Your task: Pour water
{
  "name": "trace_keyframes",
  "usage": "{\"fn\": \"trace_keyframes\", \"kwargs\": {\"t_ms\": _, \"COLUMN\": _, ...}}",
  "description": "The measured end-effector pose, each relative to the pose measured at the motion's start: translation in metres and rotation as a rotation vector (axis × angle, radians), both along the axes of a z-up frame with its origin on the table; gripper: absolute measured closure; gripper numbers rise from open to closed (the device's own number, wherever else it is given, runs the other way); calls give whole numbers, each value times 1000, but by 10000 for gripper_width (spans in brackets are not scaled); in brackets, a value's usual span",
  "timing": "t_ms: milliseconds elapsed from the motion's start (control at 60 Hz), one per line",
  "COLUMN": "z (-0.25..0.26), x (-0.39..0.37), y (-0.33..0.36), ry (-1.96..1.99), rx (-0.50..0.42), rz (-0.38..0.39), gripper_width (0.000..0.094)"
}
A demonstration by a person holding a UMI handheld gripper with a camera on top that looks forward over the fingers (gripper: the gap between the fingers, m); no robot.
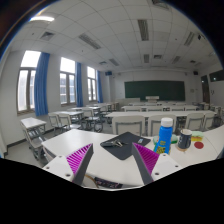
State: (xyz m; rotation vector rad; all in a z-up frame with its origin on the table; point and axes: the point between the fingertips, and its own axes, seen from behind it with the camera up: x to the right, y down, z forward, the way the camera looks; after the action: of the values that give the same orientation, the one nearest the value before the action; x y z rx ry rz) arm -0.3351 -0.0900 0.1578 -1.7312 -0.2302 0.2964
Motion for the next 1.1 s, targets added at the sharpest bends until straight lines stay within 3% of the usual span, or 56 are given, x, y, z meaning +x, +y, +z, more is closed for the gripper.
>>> {"fn": "trace_keyframes", "kwargs": {"t_ms": 250, "z": 0, "x": 37, "y": -7, "ry": 7, "rx": 28, "rz": -60, "gripper_width": 105}}
{"fn": "trace_keyframes", "kwargs": {"t_ms": 433, "z": -24, "x": 86, "y": 10, "ry": -36, "rx": 20, "rz": -154, "gripper_width": 111}}
{"fn": "trace_keyframes", "kwargs": {"t_ms": 617, "z": -57, "x": 142, "y": 76, "ry": -102, "rx": 10, "rz": -291, "gripper_width": 112}}
{"fn": "trace_keyframes", "kwargs": {"t_ms": 783, "z": -90, "x": 160, "y": 140, "ry": -102, "rx": -44, "rz": -306, "gripper_width": 119}}
{"fn": "trace_keyframes", "kwargs": {"t_ms": 833, "z": -84, "x": 155, "y": 147, "ry": -93, "rx": -38, "rz": -293, "gripper_width": 181}}
{"fn": "trace_keyframes", "kwargs": {"t_ms": 867, "z": -95, "x": 150, "y": 161, "ry": -101, "rx": -41, "rz": -279, "gripper_width": 358}}
{"fn": "trace_keyframes", "kwargs": {"t_ms": 950, "z": -92, "x": 156, "y": 164, "ry": -98, "rx": -32, "rz": -282, "gripper_width": 416}}
{"fn": "trace_keyframes", "kwargs": {"t_ms": 1017, "z": -92, "x": 155, "y": 166, "ry": -91, "rx": -30, "rz": -279, "gripper_width": 519}}
{"fn": "trace_keyframes", "kwargs": {"t_ms": 1100, "z": -92, "x": 155, "y": 169, "ry": -79, "rx": -39, "rz": -260, "gripper_width": 554}}
